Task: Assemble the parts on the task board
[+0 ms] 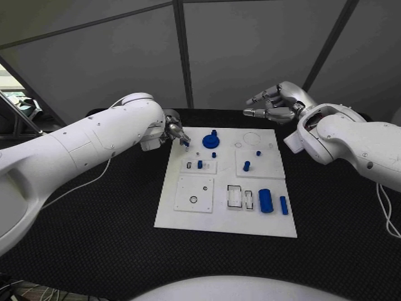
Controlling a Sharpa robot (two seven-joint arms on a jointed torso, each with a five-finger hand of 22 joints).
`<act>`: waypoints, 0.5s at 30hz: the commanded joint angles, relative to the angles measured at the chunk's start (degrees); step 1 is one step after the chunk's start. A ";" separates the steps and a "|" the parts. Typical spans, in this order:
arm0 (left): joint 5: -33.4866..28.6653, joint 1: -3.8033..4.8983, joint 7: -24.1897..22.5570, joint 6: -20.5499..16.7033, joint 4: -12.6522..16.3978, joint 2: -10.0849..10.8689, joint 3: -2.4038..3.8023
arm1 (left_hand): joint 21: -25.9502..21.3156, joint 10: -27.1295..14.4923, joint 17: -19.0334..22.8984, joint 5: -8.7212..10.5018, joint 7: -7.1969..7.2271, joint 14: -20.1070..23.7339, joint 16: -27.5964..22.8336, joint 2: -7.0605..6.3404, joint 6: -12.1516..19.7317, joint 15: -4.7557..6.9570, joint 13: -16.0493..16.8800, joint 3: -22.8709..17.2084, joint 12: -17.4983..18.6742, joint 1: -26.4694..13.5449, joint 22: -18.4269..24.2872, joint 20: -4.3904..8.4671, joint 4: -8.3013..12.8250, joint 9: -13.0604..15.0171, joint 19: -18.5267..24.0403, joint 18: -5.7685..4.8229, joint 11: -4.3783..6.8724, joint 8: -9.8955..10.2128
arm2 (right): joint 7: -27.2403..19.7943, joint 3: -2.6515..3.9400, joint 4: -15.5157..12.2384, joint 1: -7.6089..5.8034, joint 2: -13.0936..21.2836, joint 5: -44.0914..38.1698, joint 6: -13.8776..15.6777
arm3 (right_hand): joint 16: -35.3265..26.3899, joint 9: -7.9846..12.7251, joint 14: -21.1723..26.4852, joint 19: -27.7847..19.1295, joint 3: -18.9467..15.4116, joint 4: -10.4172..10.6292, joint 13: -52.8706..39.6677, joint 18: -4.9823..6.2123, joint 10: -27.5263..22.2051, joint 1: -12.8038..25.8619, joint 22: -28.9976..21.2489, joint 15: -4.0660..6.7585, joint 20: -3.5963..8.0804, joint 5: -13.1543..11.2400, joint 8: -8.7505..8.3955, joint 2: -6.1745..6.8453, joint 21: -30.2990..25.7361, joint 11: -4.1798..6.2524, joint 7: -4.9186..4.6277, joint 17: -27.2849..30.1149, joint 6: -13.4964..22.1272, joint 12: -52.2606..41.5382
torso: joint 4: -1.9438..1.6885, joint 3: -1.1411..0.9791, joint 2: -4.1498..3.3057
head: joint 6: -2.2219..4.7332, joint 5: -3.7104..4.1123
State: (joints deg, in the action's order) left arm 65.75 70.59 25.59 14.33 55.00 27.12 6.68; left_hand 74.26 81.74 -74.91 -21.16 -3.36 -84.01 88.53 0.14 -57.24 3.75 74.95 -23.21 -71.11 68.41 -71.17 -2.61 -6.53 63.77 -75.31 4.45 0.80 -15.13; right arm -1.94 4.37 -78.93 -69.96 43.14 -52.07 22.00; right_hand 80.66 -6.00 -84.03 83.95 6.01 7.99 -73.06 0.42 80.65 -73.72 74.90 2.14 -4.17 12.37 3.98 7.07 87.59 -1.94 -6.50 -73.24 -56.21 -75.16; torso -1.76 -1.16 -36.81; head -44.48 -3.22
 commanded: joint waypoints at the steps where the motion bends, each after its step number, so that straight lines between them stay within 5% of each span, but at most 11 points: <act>1: -2.27 -0.01 -0.42 -5.31 3.32 1.78 -0.02 | 0.27 0.46 -13.88 -0.80 0.20 -5.53 0.33 -0.19 -0.50 0.29 6.71 -10.28 -0.09 -0.83 -0.17 0.11 9.80 0.27 -0.52 0.66 0.07 -0.30 | -0.34 0.04 -0.15 -0.13 0.12 0.14 -0.11 | -0.10 -0.08 -2.55 3.64 -0.20 -0.29 -0.05 0.61 0.04 -0.09 11.23 0.45 0.36 0.34 -0.23 -0.65 -0.26 0.25 0.02 -0.05 -0.37 -0.10 | -0.07 0.00 0.00 | -0.04 -0.12; 3: -2.43 -0.07 -0.18 -6.78 5.94 3.40 -0.18 | 0.36 0.55 -13.94 -1.53 0.28 -5.56 0.40 -0.42 -0.68 0.37 6.69 -10.70 -0.09 -1.20 -0.33 0.18 9.98 0.45 -0.64 0.63 0.15 -0.46 | -0.32 0.04 -0.16 -0.13 0.21 0.14 -0.12 | -0.10 -0.08 -2.55 3.64 -0.20 -0.29 -0.05 0.61 0.04 -0.09 11.23 0.45 0.36 0.34 -0.23 -0.65 -0.26 0.25 0.02 -0.05 -0.37 -0.10 | -0.08 0.01 0.01 | -0.04 -0.29; 9: -2.00 -0.39 0.35 -11.41 13.37 8.08 -1.94 | 0.62 -0.01 -13.93 -2.85 0.46 -5.57 0.39 -0.92 -1.05 0.56 5.76 -11.44 1.81 -1.91 -0.75 0.35 10.34 0.76 -0.98 0.55 0.33 -0.75 | -0.26 0.04 -0.13 -0.13 0.40 0.14 -0.18 | -0.10 -0.08 -2.55 3.64 -0.20 -0.29 -0.05 0.61 0.04 -0.09 11.23 0.45 0.36 0.34 -0.23 -0.65 -0.26 0.25 0.02 -0.05 -0.37 -0.10 | -0.08 -0.04 0.03 | -0.08 -0.66; 15: 1.26 -1.93 0.85 -14.19 18.24 10.72 -3.35 | 0.80 -0.11 -14.02 -3.15 0.56 -5.61 0.47 -1.09 -1.27 0.65 5.39 -11.71 2.45 -2.15 -1.00 0.44 10.46 0.84 -1.19 0.49 0.43 -0.85 | -0.29 0.04 -0.06 -0.12 0.45 0.15 -0.22 | -0.10 -0.08 -2.55 3.64 -0.20 -0.29 -0.05 0.61 0.04 -0.09 11.23 0.45 0.36 0.34 -0.23 -0.65 -0.26 0.25 0.02 -0.05 -0.37 -0.10 | -0.19 -0.11 0.13 | -0.28 -0.58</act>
State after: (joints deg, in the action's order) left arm 64.86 68.82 25.95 4.06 72.41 37.62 3.36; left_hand 74.81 81.97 -74.91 -24.15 -2.86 -84.05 88.77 -0.92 -58.16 4.11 74.94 -24.94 -68.98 66.77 -72.13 -2.26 -5.75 64.54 -76.06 4.44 0.99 -15.72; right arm -1.91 4.36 -78.92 -69.96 43.56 -52.07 21.97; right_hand 80.66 -6.00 -84.03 83.95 6.01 7.99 -73.06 0.42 80.65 -73.72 74.91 2.14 -4.18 12.37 3.98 7.07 87.59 -1.94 -6.50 -73.23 -56.21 -75.16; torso -1.91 -1.25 -36.70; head -44.69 -3.86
